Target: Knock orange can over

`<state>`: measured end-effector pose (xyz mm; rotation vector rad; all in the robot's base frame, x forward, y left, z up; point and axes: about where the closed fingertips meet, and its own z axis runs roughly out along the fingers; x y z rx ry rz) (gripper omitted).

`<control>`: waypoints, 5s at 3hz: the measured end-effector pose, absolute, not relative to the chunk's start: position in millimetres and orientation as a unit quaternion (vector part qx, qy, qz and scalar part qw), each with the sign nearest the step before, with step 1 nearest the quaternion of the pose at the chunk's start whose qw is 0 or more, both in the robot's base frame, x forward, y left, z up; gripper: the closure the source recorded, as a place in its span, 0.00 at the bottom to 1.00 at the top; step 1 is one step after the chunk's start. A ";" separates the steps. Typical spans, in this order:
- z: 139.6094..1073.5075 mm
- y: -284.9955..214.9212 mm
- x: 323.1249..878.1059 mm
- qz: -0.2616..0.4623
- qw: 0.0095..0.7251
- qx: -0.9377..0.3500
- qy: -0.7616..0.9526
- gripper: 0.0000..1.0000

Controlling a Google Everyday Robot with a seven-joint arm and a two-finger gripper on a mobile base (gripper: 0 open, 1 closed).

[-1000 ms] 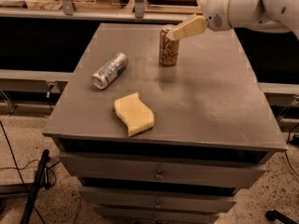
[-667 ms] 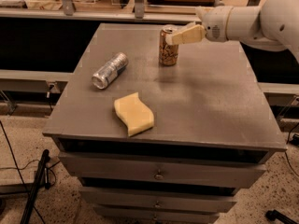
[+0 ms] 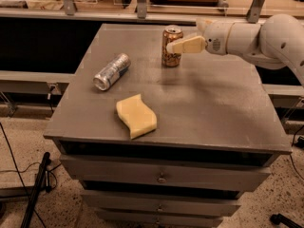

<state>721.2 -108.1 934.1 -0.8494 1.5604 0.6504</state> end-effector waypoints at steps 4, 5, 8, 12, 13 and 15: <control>911.1 -70.4 718.9 0.312 0.583 -0.365 0.656 0.44; 911.0 -67.4 718.8 0.314 0.582 -0.366 0.655 0.67; 978.9 -79.0 720.4 0.222 0.522 -0.428 0.704 1.00; 1002.1 -145.1 679.6 0.055 0.312 -0.502 0.805 1.00; 995.0 -147.5 680.2 0.055 0.306 -0.503 0.807 1.00; 974.6 -147.3 642.6 -0.035 0.234 -0.582 0.778 1.00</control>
Offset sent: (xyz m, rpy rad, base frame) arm -0.0044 0.0200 -0.0234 0.0119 0.0113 0.0341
